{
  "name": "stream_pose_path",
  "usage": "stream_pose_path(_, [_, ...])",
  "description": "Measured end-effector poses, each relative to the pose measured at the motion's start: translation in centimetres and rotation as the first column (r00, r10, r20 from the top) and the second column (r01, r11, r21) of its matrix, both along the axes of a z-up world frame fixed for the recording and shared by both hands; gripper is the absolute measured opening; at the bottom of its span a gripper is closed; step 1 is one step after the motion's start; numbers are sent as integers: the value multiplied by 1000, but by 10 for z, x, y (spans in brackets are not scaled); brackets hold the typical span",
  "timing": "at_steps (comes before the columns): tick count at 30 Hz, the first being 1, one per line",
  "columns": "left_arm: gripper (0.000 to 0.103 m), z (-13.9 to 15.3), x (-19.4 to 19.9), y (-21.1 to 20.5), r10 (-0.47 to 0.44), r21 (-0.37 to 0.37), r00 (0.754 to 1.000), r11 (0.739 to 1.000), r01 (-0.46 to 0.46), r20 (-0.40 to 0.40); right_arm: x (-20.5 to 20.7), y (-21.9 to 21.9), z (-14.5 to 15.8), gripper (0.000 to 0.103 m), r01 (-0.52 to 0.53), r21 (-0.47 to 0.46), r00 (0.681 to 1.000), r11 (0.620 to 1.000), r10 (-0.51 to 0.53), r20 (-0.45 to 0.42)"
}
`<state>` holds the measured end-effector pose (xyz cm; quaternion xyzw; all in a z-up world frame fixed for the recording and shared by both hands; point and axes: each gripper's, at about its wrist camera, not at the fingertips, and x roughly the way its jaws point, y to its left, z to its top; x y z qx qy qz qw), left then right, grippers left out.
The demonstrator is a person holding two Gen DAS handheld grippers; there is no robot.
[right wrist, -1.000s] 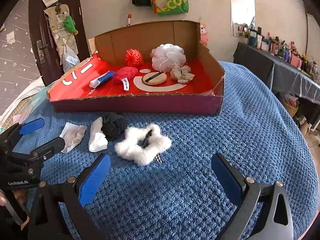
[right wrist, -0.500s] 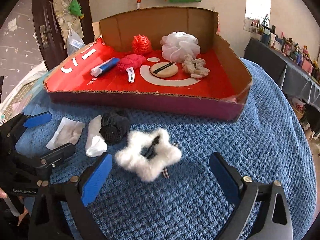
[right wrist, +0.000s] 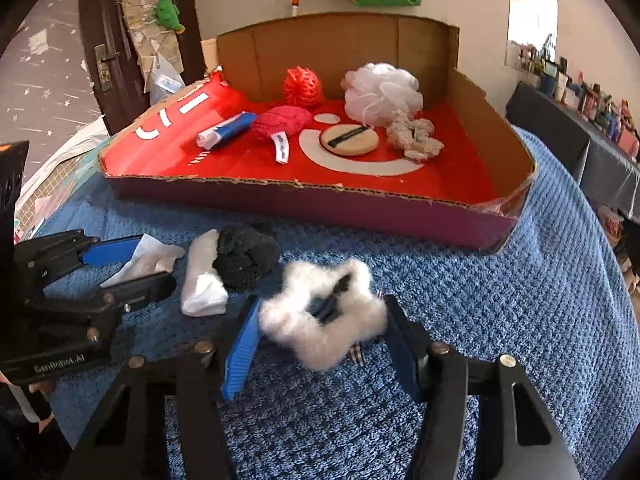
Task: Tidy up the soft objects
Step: 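Grasp the white tissue with the left tool while the right tool grasps the white fluffy scrunchie, then carry the tissue and fluffy scrunchie over the red box with both tools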
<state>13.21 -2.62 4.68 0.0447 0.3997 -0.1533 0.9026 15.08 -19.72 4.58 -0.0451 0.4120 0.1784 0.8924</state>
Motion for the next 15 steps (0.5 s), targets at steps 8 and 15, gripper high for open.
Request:
stream_pose_path(8, [33,9,-8,2,-24,-20,999,1000,24,24,-13,-9,16,62,10,47,998,999,-13,58])
stream_pose_path(15, [33,17,-14,8,-18,-33,999,999,19,42,-17,-12,19,62,21,47,998,999,-24,65])
